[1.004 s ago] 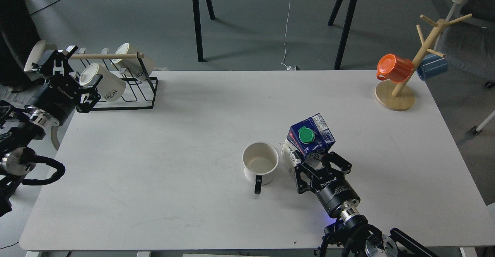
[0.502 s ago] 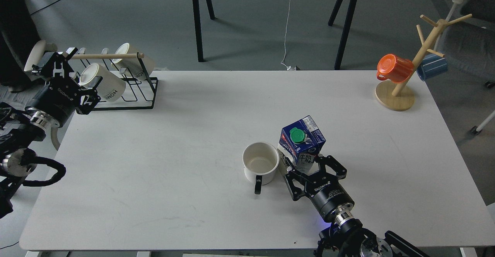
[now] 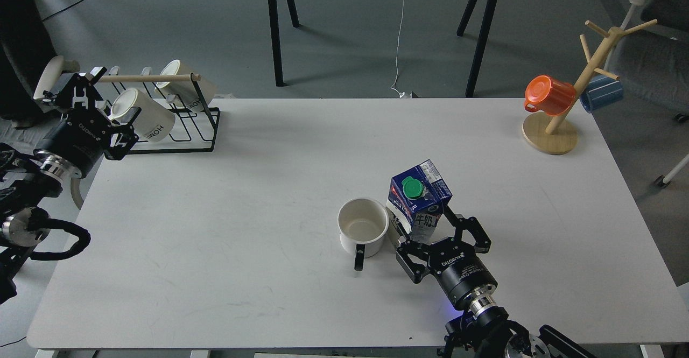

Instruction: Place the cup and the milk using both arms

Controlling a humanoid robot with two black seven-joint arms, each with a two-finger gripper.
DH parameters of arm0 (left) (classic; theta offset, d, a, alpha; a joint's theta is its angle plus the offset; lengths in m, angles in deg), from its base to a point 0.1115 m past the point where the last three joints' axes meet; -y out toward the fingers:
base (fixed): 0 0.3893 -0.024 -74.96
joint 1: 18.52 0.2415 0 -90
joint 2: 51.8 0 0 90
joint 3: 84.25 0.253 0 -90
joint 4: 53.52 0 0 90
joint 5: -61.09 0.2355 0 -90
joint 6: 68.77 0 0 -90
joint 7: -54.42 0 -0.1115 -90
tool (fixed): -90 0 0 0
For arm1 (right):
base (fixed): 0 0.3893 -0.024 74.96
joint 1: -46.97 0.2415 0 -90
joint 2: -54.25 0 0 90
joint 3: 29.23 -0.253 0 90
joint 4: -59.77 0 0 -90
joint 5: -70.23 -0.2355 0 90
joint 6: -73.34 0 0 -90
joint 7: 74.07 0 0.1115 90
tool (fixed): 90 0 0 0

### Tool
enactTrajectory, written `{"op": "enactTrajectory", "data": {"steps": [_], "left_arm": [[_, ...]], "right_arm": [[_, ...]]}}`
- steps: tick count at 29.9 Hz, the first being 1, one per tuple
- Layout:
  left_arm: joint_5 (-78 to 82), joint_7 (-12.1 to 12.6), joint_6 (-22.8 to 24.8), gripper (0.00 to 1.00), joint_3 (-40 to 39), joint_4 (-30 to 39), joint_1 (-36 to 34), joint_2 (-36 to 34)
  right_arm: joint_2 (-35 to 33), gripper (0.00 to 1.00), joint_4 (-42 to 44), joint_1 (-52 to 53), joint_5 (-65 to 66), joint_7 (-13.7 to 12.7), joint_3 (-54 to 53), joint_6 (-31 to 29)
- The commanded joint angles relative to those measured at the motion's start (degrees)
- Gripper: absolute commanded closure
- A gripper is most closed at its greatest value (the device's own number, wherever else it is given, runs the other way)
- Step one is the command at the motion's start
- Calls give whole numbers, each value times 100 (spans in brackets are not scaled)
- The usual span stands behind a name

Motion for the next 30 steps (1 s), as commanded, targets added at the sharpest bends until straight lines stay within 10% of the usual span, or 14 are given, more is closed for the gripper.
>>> {"op": "enactTrajectory", "data": {"steps": [1, 19, 30], "left_arm": [[0, 0, 0, 3, 8, 0, 0, 2], [0, 0, 0, 3, -1, -87, 26, 19], [-9, 0, 0, 2, 8, -105, 26, 10]], "right_arm": [[-12, 1, -49, -91, 0, -2, 27, -116], [-653, 1, -1208, -863, 18, -2, 1, -124], [-3226, 1, -2229, -1734, -35, -46, -1447, -560]]}}
